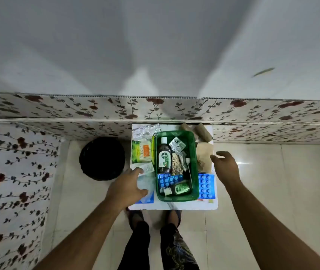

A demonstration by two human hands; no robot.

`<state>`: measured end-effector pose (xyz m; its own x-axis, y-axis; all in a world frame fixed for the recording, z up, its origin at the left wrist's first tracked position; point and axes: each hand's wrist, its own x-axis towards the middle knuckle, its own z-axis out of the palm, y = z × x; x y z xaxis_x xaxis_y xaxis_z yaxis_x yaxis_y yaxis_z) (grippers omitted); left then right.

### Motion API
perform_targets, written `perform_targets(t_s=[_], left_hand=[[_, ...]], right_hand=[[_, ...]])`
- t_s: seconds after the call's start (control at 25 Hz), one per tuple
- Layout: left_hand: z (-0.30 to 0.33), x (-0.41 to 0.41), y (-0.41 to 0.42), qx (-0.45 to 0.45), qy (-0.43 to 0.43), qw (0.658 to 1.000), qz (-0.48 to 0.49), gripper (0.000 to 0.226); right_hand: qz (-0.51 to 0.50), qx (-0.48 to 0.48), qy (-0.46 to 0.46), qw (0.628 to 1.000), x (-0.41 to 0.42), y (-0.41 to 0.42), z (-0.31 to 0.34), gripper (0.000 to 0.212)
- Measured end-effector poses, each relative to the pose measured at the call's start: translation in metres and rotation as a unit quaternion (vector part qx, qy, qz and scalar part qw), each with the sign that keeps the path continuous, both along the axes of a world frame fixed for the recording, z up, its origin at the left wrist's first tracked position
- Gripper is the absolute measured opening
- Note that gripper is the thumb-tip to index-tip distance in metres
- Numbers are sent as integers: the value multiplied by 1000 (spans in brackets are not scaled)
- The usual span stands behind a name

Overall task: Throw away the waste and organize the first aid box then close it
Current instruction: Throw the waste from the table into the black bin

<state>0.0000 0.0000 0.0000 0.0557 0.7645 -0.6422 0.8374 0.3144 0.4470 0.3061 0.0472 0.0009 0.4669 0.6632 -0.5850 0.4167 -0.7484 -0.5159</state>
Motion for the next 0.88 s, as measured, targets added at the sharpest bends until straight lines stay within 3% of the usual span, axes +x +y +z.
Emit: perform_targets(t_s=[0.08, 0.16, 0.32, 0.48, 0.64, 0.76, 0.88], left_hand=[[-19, 9, -5, 31, 91, 990, -103, 73], [-34, 15, -12, 58, 122, 982, -129, 62], [-49, 14, -10, 95, 118, 981, -118, 25], [-45, 13, -7, 117, 70, 989, -63, 14], [-32, 13, -4, 122, 31, 992, -26, 6], [-18, 13, -6, 136, 12, 991, 3, 16], [6, 6, -5, 157, -23, 983, 98, 29]], right_hand=[[-1, -23, -15, 1000, -4, 6, -22, 49], [2, -43, -25, 999, -8, 9, -35, 53], [2, -51, -38, 998, -7, 6, -47, 62], [-10, -54, -40, 998, -2, 6, -55, 60], [-53, -49, -28, 997, 6, 6, -61, 38], [-85, -27, 19, 996, 15, 5, -60, 24], [-120, 49, 21, 991, 22, 2, -26, 13]])
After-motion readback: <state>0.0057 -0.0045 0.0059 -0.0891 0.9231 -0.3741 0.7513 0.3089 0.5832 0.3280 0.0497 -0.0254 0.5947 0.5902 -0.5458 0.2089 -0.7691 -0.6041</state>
